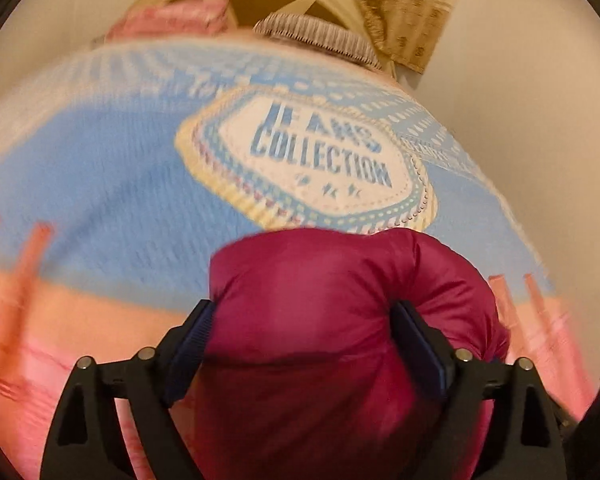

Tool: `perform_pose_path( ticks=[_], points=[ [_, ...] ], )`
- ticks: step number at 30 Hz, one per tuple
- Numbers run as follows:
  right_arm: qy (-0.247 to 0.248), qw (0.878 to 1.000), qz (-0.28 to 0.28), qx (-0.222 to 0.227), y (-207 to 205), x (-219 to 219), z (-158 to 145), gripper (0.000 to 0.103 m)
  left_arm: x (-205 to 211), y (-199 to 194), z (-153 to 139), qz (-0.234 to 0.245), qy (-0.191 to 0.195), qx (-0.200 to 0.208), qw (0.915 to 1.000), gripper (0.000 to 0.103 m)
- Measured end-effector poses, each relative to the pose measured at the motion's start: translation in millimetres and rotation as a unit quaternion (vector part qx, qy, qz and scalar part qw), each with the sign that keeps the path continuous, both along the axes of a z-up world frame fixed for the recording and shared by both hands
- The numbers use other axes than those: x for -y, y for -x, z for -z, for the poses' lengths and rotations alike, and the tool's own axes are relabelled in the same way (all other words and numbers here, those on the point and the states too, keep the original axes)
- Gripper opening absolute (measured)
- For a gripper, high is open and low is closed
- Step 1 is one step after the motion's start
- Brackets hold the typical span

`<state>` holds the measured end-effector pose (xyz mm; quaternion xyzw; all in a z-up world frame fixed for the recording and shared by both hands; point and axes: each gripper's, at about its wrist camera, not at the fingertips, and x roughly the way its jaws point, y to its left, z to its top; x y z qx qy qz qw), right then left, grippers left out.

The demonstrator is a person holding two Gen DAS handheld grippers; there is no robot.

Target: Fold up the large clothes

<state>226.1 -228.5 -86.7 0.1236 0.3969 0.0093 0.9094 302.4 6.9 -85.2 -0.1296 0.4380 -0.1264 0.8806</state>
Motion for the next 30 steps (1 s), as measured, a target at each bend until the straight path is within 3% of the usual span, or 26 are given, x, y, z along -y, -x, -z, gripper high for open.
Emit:
perform_pose_path(
  ticks=[3, 8, 12, 20, 25, 27, 30],
  points=[
    [-0.006, 1.0, -0.002, -0.004, -3, 2, 2, 0.046, -4, -3, 9, -0.001, 0.028, -0.013, 0.9995, 0.092],
    [0.0, 1.0, -0.003, -0.009, -11, 0, 4, 0.047, 20, -4, 7, -0.004, -0.047, -0.007, 0.9988, 0.094],
    [0.014, 1.0, -0.006, -0.014, -17, -2, 5, 0.048, 24, -3, 7, -0.004, -0.073, -0.006, 0.9973, 0.095],
    [0.018, 1.0, 0.001, -0.009, -12, -4, 2, 0.049, 15, 5, 5, -0.011, -0.076, -0.009, 0.997, 0.098],
    [0.002, 1.0, 0.002, -0.029, -8, 5, 2, 0.063, 10, 16, -2, -0.015, -0.079, -0.026, 0.9965, 0.098],
    [0.003, 0.999, 0.003, -0.042, -5, 8, -2, 0.063, 7, 22, -6, -0.018, -0.075, -0.028, 0.9967, 0.098],
    [-0.014, 1.0, 0.002, -0.018, 19, 13, -15, 0.063, -3, 36, -17, -0.017, -0.061, -0.028, 0.9976, 0.098]
  ],
)
